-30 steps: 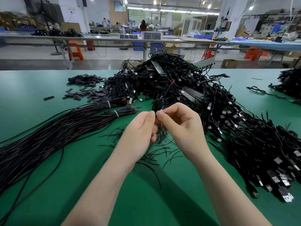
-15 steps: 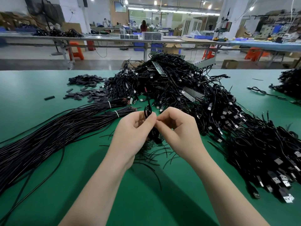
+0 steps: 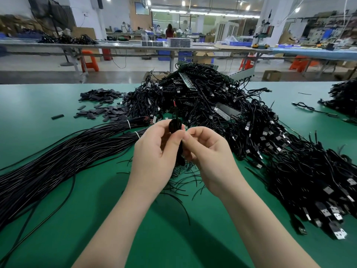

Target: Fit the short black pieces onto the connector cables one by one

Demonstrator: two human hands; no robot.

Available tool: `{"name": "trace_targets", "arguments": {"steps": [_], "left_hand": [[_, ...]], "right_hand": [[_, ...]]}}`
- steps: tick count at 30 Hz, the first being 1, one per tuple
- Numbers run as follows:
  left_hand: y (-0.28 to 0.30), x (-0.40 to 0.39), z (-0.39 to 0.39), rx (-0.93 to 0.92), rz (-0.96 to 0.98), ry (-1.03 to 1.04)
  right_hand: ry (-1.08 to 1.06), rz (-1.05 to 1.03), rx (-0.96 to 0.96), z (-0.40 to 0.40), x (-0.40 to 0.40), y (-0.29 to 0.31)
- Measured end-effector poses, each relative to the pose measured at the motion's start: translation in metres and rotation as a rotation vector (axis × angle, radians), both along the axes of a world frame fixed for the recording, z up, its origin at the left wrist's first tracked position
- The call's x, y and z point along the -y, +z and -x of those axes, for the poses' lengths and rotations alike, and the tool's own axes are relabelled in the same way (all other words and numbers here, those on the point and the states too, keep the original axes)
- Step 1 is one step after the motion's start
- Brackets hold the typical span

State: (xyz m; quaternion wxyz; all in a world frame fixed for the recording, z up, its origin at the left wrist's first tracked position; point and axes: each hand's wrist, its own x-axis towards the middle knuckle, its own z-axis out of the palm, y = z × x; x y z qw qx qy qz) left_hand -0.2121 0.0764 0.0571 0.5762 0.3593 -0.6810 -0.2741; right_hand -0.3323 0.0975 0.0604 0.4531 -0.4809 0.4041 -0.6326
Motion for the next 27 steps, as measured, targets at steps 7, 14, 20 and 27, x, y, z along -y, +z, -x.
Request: {"name": "trace_targets", "arguments": {"steps": [7, 14, 20, 27], "left_hand": [[-0.002, 0.003, -0.007, 0.109, 0.148, -0.09], [-0.001, 0.004, -0.007, 0.089, 0.216, 0.023], [0.004, 0.001, -0.004, -0.029, 0.068, -0.026], [0.003, 0.003, -0.007, -0.025, 0.077, -0.038]], "right_hand": [[0.127, -0.222, 0.206, 0.005, -0.003, 0.007], [0.063, -0.219, 0.188, 0.005, -0.004, 0.012], [-0.002, -0.147, 0.142, 0.005, -0.008, 0.015], [0.012, -0.124, 0.14, 0.006, -0.01, 0.016]]}}
